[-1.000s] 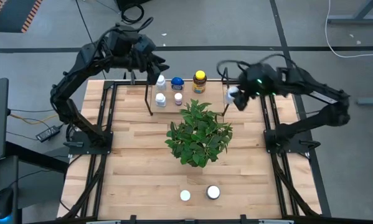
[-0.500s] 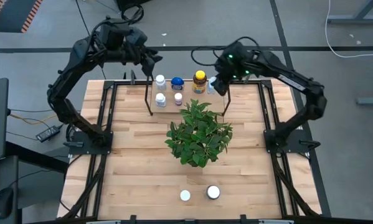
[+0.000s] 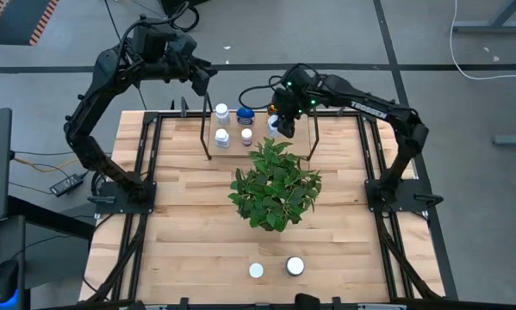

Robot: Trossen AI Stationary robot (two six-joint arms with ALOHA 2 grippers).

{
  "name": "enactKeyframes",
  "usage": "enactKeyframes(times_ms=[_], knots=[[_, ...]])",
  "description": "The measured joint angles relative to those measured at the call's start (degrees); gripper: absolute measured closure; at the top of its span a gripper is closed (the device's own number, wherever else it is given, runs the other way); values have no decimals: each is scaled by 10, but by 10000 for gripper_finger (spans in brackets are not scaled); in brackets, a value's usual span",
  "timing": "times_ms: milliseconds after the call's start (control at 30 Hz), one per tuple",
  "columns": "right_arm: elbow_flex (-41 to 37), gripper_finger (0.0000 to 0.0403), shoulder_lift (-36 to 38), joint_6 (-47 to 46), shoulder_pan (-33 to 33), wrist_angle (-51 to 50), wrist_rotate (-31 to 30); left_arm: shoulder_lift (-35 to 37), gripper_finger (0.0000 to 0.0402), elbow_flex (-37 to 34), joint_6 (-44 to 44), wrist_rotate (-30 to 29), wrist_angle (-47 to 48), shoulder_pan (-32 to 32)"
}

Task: Pick and place medicine bottles onto shelf by color
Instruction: Put the white blue pill bottle on the shelf

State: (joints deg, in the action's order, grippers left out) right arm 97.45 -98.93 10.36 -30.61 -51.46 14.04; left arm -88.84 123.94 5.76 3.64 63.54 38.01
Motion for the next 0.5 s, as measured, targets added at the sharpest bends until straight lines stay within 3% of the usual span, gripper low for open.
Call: enactKeyframes(times_ms=[233,500], knots=[[-16,219,-26,-5,1,22,-1,0,230,0,-5,-13,40,35],[-89,219,-27,-49,2,95,-5,0,230,0,-24,-12,51,58]])
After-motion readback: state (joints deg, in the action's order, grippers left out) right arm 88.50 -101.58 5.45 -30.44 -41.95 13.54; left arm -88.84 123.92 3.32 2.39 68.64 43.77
